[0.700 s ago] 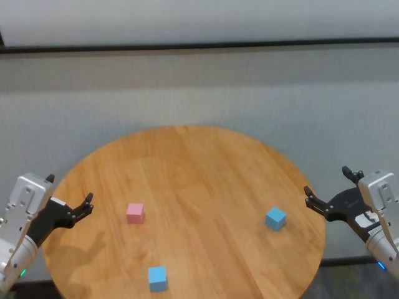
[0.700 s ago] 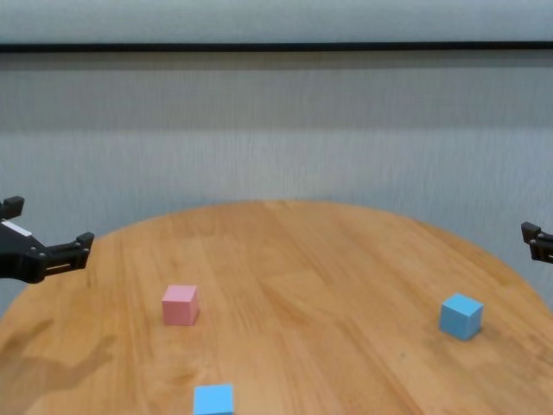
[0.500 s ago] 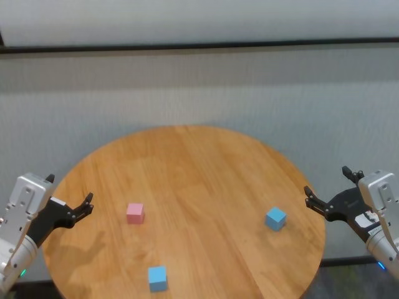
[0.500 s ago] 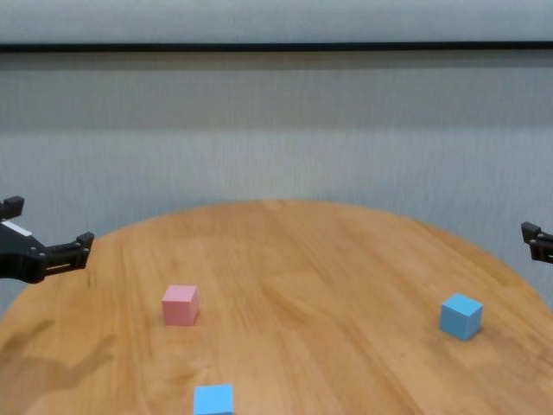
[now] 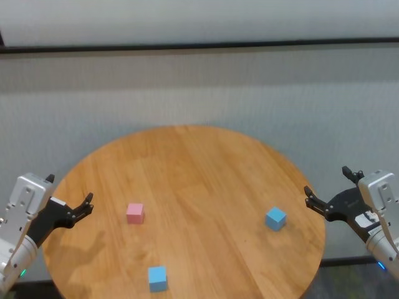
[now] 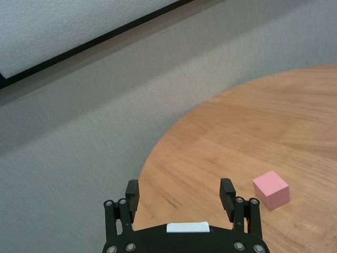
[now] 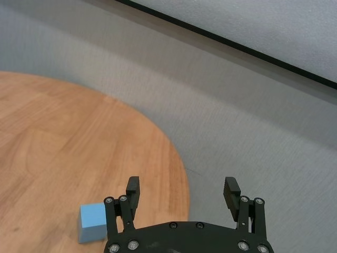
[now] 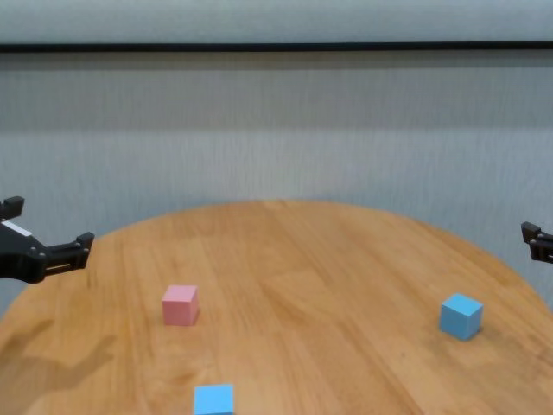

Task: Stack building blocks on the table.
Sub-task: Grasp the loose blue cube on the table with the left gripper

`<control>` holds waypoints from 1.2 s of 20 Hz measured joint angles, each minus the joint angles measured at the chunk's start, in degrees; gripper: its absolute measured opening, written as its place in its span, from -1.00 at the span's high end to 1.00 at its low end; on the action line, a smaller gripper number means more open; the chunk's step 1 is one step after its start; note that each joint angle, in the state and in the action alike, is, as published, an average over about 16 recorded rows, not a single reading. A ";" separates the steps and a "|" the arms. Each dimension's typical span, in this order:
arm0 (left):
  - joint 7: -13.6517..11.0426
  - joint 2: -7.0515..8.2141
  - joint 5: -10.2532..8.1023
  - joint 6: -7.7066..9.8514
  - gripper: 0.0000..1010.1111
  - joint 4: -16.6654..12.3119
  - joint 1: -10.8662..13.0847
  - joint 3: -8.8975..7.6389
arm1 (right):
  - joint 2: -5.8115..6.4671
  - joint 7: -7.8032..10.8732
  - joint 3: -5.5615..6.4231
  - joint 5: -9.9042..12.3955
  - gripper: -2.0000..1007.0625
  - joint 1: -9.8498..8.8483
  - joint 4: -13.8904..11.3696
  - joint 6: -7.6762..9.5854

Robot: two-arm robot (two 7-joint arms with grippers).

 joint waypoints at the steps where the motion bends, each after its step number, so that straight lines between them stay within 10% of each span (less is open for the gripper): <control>1: 0.00 0.00 0.00 0.00 -0.99 0.00 0.00 0.00 | 0.00 0.00 0.00 0.00 -1.00 0.00 0.00 0.00; 24: 0.00 0.00 0.00 0.00 -0.99 0.00 0.00 0.00 | 0.00 0.00 0.00 0.00 -1.00 0.00 0.00 0.00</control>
